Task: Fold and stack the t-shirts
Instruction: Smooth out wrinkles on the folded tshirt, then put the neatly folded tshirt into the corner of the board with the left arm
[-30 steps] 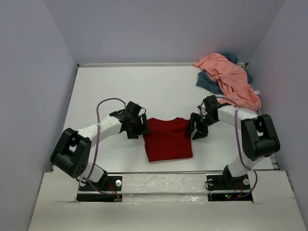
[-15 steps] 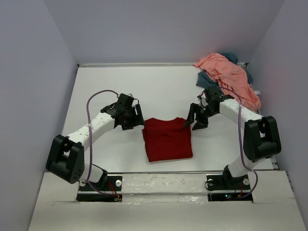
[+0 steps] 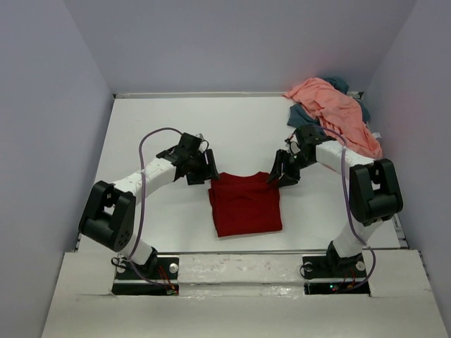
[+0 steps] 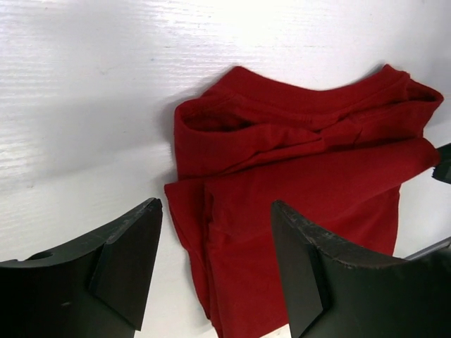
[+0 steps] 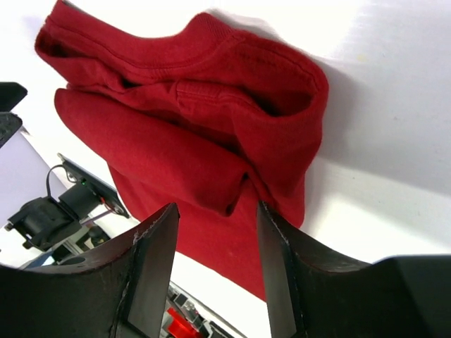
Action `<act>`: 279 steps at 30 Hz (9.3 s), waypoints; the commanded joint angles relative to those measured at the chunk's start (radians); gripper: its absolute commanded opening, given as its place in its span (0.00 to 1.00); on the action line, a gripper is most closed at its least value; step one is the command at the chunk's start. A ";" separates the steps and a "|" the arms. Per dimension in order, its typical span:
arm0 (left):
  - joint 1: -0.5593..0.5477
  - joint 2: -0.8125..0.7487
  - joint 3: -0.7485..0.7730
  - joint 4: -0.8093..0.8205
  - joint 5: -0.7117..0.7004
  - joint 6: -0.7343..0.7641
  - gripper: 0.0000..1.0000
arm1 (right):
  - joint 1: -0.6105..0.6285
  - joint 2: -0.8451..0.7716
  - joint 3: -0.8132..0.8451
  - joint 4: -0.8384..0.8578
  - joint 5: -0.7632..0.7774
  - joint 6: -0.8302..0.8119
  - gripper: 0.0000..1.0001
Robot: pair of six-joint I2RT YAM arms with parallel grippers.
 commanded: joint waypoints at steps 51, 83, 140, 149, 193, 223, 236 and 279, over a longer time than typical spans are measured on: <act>-0.002 -0.140 0.184 0.041 0.185 0.045 0.72 | 0.007 -0.271 0.055 0.231 0.141 -0.057 0.60; -0.128 0.033 -0.109 0.516 0.359 -0.272 0.00 | 0.044 0.090 -0.180 0.719 -0.373 0.271 0.00; 0.039 0.124 -0.225 0.536 0.191 -0.137 0.00 | 0.055 0.258 -0.060 0.679 -0.197 0.084 0.00; 0.080 0.110 -0.250 0.490 0.175 -0.076 0.00 | 0.055 0.249 -0.051 0.645 -0.188 0.077 0.00; 0.130 -0.120 -0.214 0.064 0.174 0.041 0.74 | 0.055 -0.193 0.167 0.070 0.042 -0.112 0.72; -0.012 0.214 -0.060 0.107 0.167 0.038 0.71 | 0.055 -0.302 0.124 0.006 0.087 -0.112 0.72; -0.012 0.292 -0.003 0.050 0.150 0.050 0.02 | 0.055 -0.310 0.128 0.004 0.104 -0.108 0.72; 0.438 0.866 1.152 -0.432 -0.289 0.315 0.00 | 0.055 -0.334 0.141 -0.048 0.082 -0.115 0.72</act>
